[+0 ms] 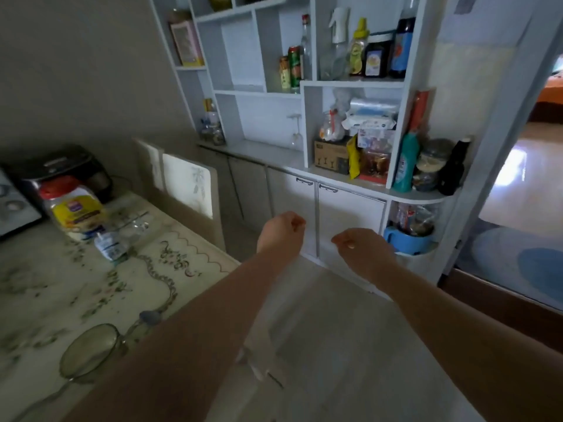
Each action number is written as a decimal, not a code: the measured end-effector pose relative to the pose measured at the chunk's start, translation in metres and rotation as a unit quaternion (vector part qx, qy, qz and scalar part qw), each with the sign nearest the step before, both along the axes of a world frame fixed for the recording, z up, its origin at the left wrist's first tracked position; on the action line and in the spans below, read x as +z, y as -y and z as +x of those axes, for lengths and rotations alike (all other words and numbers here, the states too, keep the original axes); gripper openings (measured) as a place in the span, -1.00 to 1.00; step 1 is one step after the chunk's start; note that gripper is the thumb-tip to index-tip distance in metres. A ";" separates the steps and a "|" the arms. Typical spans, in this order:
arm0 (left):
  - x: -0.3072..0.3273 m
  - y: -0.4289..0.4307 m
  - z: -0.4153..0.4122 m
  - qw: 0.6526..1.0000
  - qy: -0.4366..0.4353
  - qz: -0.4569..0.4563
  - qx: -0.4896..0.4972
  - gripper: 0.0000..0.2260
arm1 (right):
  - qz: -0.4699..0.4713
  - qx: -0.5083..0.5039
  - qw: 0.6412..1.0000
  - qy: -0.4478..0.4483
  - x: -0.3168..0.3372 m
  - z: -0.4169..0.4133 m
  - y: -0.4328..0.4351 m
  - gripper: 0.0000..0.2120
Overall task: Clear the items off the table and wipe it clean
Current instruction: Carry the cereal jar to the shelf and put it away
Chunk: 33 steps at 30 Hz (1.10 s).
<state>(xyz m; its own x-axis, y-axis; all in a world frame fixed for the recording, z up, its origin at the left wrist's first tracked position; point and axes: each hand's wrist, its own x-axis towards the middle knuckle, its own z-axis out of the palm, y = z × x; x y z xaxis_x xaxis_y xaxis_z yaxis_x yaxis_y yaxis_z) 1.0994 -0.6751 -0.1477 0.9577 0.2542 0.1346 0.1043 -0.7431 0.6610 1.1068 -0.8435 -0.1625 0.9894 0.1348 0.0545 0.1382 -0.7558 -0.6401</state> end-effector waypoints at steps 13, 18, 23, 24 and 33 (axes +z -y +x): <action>0.003 0.031 0.068 0.977 -0.052 0.000 0.209 -0.81 | 0.006 0.210 0.978 -0.008 0.009 0.150 0.015 -0.84; 0.001 0.000 0.064 0.954 -0.060 0.010 0.294 -0.80 | 0.005 0.277 0.961 -0.012 0.011 0.170 -0.021 -0.83; -0.001 -0.034 0.070 0.935 -0.047 -0.016 0.352 -0.82 | 0.008 0.330 0.944 -0.009 0.017 0.193 -0.060 -0.76; -0.002 -0.041 0.073 0.931 -0.045 -0.019 0.362 -0.83 | 0.005 0.339 0.941 -0.005 0.017 0.200 -0.069 -0.77; -0.021 -0.146 0.146 0.911 -0.026 -0.042 0.410 -0.87 | -0.022 0.400 0.916 0.015 0.009 0.290 -0.187 -0.80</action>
